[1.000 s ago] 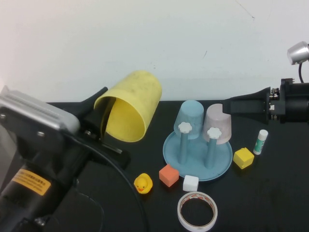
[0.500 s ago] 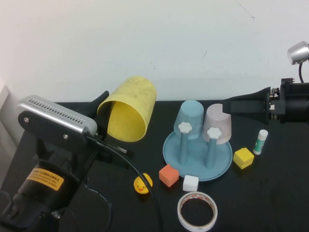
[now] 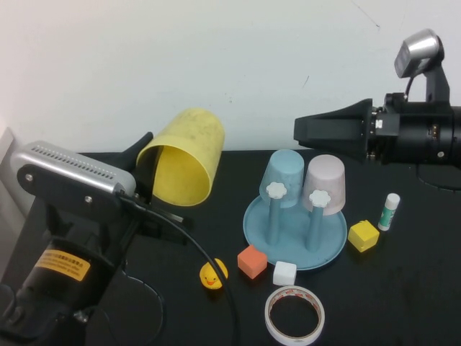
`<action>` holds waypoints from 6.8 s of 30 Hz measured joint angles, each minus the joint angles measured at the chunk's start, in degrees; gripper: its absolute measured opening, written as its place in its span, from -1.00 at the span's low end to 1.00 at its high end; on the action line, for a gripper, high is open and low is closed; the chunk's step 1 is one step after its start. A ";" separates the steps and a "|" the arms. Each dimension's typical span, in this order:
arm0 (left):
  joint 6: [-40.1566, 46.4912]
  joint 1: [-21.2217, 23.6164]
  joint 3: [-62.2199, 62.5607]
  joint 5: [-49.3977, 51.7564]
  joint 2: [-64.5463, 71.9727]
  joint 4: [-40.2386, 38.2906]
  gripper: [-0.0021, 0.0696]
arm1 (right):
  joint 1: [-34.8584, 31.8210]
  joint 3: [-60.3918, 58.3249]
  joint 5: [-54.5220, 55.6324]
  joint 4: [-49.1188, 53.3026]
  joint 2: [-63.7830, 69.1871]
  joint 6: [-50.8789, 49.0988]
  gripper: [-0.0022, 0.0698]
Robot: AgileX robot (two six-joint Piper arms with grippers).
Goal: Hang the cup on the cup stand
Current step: Adjust the cup with two arms, then place the cup on the cup holder
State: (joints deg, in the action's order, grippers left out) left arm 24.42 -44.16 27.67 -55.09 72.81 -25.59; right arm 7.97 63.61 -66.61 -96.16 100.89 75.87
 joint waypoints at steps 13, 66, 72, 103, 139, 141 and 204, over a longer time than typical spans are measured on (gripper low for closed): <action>0.51 0.00 0.00 -0.81 0.00 -0.50 -0.91 | 0.17 0.25 1.90 -0.12 0.99 -5.25 0.49; 9.97 0.70 -0.13 -2.55 0.00 6.84 -0.91 | 18.12 10.62 18.18 -0.65 1.92 -47.58 0.51; 9.97 0.70 -0.13 -2.55 0.00 6.87 -0.90 | 18.15 10.62 18.18 -1.04 1.92 -45.52 0.52; 10.16 0.22 -0.13 -1.68 0.00 11.81 -0.91 | 19.35 10.62 20.32 -1.04 2.19 -47.23 0.64; 15.69 0.22 -0.13 -2.12 0.00 8.37 -0.91 | 19.35 10.62 19.30 -1.06 2.23 -45.80 0.72; 16.20 0.11 -0.13 -2.12 0.00 7.50 -0.91 | 19.35 10.62 18.97 -1.06 2.23 -45.57 0.74; 19.93 -1.07 -0.13 3.63 -6.03 4.16 -0.08 | 13.30 15.36 19.72 -0.70 2.32 -32.22 0.69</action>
State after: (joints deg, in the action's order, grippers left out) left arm 44.36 -45.23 27.54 -51.47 66.79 -21.42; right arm 21.28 78.96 -46.89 -96.87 103.20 43.65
